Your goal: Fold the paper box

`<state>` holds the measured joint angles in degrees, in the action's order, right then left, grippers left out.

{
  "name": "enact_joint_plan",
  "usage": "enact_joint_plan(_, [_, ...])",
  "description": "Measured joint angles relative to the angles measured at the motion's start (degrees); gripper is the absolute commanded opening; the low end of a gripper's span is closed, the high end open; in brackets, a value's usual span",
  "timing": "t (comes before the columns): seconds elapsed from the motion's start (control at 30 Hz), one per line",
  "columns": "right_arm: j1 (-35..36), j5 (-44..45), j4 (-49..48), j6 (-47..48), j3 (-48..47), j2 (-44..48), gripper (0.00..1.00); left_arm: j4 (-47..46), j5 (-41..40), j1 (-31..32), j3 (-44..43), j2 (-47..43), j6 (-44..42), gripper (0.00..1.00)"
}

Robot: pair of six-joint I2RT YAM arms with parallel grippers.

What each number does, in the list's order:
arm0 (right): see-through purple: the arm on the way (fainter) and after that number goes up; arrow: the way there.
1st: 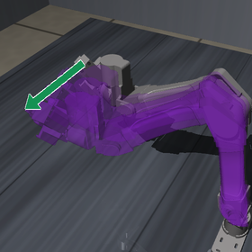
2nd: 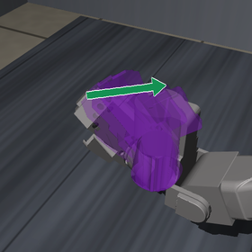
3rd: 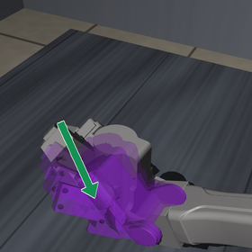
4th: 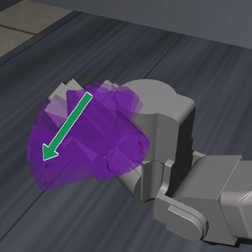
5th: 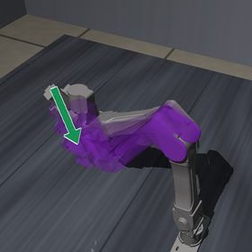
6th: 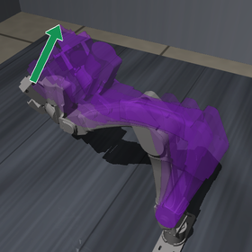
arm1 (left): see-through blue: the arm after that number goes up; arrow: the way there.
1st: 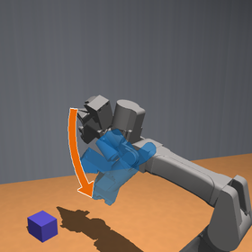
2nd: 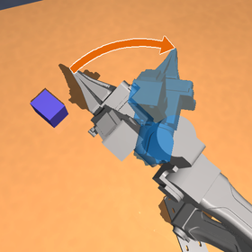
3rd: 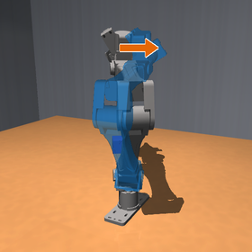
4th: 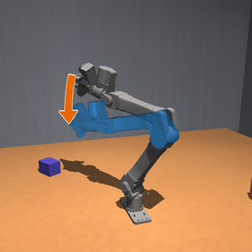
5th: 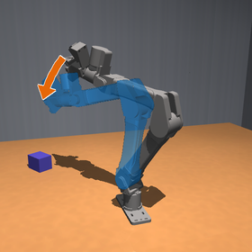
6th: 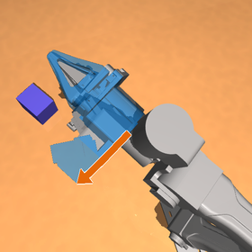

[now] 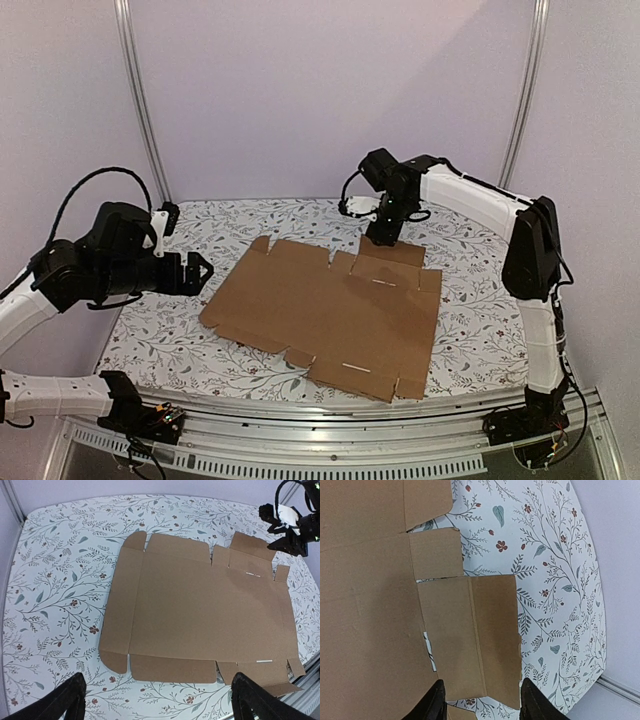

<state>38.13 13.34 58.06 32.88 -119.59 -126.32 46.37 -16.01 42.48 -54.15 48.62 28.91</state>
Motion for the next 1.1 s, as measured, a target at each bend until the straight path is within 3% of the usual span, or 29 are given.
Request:
enact_joint_plan(0.13, [-2.4, -3.5, -0.6, -5.1, 1.9, 4.9, 0.57, -0.3, 0.2, 0.0, 0.0, 0.7, -0.4, 0.99])
enact_joint_plan(0.37, [-8.9, -12.6, -8.0, -15.4, 18.4, 25.0, 0.72, -1.5, 0.9, 0.0, 0.0, 3.7, -1.5, 0.99])
enact_joint_plan(0.43, [-9.7, -13.6, -9.4, -18.1, 22.9, 29.4, 0.80, -2.1, 1.2, 0.0, 0.0, 4.7, -1.8, 0.99])
enact_joint_plan(0.47, [-9.9, -14.3, -9.8, -19.5, 25.0, 31.5, 0.94, -2.4, 1.4, 0.0, 0.0, 5.1, -1.9, 1.00])
enact_joint_plan(0.5, [-10.2, -15.0, -10.3, -21.0, 27.0, 33.2, 0.98, -2.6, 1.6, 0.0, 0.0, 5.4, -2.1, 1.00])
enact_joint_plan(0.8, [-11.8, -17.0, -15.9, -38.1, 51.3, 50.7, 0.99, -6.1, 4.2, 0.0, 0.0, 6.3, -3.1, 0.99])
enact_joint_plan(1.1, [-12.3, -19.9, -17.9, -50.9, 64.4, 60.9, 0.99, -8.0, 5.0, 0.0, 0.0, 7.0, -3.6, 1.00])
